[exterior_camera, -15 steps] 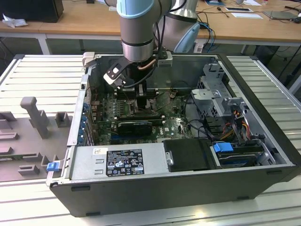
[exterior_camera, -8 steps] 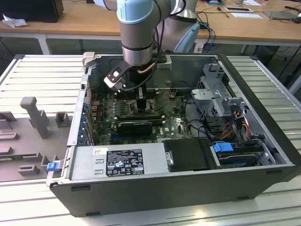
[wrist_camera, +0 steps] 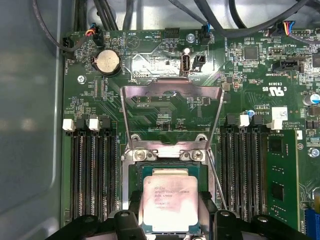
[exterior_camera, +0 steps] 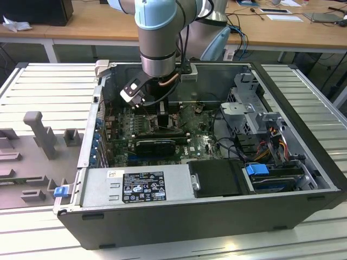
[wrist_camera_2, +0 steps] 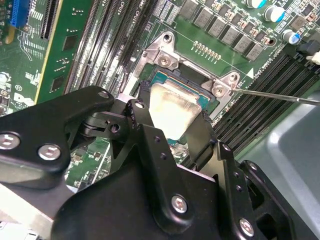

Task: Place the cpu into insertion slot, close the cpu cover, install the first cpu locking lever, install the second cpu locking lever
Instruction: 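Place the cpu into insertion slot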

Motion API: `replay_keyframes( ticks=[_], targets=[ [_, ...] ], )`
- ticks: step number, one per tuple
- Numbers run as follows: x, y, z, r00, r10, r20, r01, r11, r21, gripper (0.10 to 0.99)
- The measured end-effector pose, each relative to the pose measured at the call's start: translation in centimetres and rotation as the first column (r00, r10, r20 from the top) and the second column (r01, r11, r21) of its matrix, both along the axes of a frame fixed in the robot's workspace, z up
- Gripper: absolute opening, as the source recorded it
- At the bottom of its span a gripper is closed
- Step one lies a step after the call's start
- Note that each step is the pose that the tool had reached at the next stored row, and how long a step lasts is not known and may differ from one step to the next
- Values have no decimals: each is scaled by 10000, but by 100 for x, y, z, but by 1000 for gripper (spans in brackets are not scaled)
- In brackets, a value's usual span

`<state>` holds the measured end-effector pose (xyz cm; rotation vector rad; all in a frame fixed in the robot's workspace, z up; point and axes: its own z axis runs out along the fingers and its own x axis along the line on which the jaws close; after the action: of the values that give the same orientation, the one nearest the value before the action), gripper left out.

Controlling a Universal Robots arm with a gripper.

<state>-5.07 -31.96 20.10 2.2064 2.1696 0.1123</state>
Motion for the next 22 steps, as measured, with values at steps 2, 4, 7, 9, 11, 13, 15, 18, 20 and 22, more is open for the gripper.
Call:
replay_keyframes(
  ticks=[2, 4, 7, 9, 11, 13, 15, 18, 20, 22],
  targets=[
    [0, 0, 0, 10000, 0, 1, 0, 10000, 0, 541],
    [0, 0, -1, 10000, 0, 0, 0, 10000, 0, 604],
    [0, 0, 16, 10000, 0, -1, 0, 10000, -1, 604],
    [0, 0, 49, 10000, 0, 0, 0, 10000, 0, 604],
    [0, 0, 110, 10000, 0, 0, 0, 10000, 0, 592],
    [0, 0, 134, 10000, -1, 0, 1, 10000, 0, 525],
    [0, 0, 153, 10000, 0, -1, 0, 10000, 0, 459],
    [0, 0, 172, 10000, 0, -1, 0, 10000, 0, 220],
    [0, 0, 183, 10000, 0, 0, 0, 10000, 1, 106],
    [0, 0, 192, 10000, -1, -2, 1, 10000, -1, 106]
  ],
)
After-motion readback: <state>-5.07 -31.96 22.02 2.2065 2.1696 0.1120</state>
